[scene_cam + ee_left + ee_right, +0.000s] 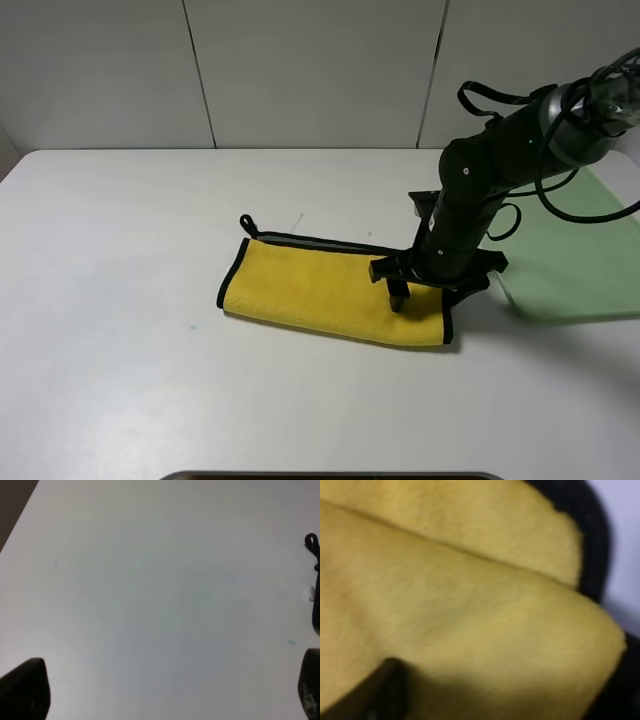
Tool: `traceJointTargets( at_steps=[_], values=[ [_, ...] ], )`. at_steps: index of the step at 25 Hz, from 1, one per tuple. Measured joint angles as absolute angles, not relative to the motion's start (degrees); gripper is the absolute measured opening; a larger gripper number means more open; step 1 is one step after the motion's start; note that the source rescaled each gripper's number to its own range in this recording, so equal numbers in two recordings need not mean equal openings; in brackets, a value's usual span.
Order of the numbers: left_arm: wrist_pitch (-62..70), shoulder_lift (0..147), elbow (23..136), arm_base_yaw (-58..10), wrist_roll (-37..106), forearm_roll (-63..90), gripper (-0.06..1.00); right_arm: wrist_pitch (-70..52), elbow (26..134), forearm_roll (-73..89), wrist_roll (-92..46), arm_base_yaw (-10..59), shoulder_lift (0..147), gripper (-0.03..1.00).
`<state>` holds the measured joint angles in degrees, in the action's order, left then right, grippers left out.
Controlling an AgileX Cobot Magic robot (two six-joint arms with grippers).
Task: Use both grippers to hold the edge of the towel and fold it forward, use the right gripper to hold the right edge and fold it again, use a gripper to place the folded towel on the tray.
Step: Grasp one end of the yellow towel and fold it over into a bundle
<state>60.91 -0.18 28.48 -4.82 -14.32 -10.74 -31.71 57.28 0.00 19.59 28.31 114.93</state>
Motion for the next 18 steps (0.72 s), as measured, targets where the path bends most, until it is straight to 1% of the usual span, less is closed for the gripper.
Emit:
traceJointTargets(
  at_steps=[1,3,7,9,12,13,14,18],
  values=[
    [60.9,-0.2,28.5,-4.8,-14.3,-10.7,1.0,-31.6,57.3,0.0,19.6,28.4,114.9,0.67],
    [60.9,-0.2,28.5,-4.8,-14.3,-10.7,1.0,-31.5,57.3,0.6,19.6,28.4,114.9,0.59],
    [60.9,-0.2,28.5,-4.8,-14.3,-10.7,1.0,-31.1,57.3,0.9,19.6,28.4,114.9,0.45],
    [60.9,-0.2,28.5,-4.8,-14.3,-10.7,1.0,-30.7,57.3,1.3,19.6,28.4,115.0,0.35],
    [60.9,-0.2,28.5,-4.8,-14.3,-10.7,1.0,-30.3,57.3,1.5,19.6,28.9,115.0,0.15],
    [60.9,-0.2,28.5,-4.8,-14.3,-10.7,1.0,-30.3,57.3,1.5,19.6,28.9,115.0,0.1],
    [60.9,-0.2,28.5,-4.8,-14.3,-10.7,1.0,-30.3,57.3,1.5,19.6,28.9,115.0,0.09],
    [60.9,-0.2,28.5,-4.8,-14.3,-10.7,1.0,-30.3,57.4,1.4,19.5,28.9,114.8,0.09]
  ],
)
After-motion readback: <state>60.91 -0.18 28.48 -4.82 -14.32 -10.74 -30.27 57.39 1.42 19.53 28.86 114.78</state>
